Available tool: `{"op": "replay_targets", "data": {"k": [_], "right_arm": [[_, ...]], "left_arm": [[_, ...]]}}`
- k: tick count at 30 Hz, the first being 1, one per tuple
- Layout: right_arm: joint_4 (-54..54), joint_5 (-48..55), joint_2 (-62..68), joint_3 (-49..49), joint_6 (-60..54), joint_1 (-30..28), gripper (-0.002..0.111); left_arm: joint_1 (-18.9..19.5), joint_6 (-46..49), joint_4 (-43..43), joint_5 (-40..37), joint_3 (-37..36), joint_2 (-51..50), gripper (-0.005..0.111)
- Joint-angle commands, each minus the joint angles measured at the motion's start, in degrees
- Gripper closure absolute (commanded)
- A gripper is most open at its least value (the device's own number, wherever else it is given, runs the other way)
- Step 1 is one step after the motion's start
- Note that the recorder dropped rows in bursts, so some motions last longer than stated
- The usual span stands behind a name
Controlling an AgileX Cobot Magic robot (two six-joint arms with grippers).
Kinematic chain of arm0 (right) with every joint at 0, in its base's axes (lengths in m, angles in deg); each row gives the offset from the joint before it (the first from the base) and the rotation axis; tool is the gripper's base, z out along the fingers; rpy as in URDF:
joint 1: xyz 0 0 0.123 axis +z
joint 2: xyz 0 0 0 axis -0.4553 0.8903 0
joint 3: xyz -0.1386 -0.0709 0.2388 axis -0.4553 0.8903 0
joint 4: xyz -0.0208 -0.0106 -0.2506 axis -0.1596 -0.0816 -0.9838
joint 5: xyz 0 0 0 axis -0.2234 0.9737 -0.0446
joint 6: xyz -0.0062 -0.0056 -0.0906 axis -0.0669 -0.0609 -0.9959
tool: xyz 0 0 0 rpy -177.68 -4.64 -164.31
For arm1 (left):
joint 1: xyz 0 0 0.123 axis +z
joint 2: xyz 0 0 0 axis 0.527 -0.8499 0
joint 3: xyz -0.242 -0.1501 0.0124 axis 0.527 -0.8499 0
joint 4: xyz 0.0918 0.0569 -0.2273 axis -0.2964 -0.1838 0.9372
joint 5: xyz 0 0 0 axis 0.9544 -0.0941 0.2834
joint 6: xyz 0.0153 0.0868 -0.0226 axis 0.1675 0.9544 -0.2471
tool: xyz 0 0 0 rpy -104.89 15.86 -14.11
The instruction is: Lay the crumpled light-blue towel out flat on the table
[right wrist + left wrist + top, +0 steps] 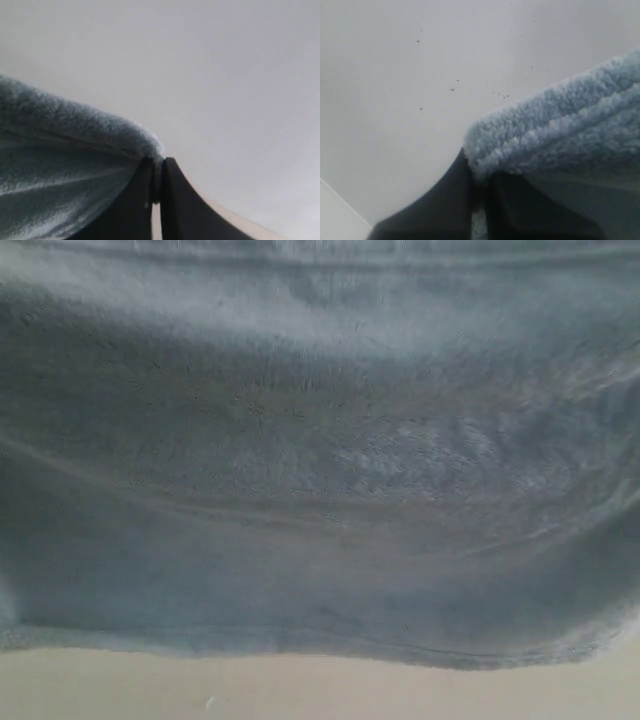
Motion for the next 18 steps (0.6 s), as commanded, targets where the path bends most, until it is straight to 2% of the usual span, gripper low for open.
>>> {"op": "replay_targets", "data": {"k": [1, 5, 9, 11, 18], "right_arm": [[4.5, 1.8, 0.4, -1.1, -5.8, 0.0, 0.108], [4.4, -0.5, 5.5, 1.8, -5.0, 0.0, 0.108], [0.1, -5.8, 18.4, 6.7, -1.8, -1.6, 0.108], [-2.0, -9.2, 24.5, 7.3, 2.8, -5.0, 0.108], [-2.6, -23.8, 44.6, 7.2, 15.7, -21.3, 0.108]], "left_arm": [[-0.2, 2.3, 0.1, -2.9, -0.1, -2.7, 0.103], [-0.2, 2.4, 0.8, -2.2, -2.0, -11.4, 0.103], [-0.2, 2.4, -2.2, 2.2, -3.0, -28.4, 0.103], [-0.2, 0.7, -6.3, 4.0, -3.0, -34.8, 0.103], [0.0, -18.9, -27.1, 6.1, -2.7, -54.3, 0.103]]}}
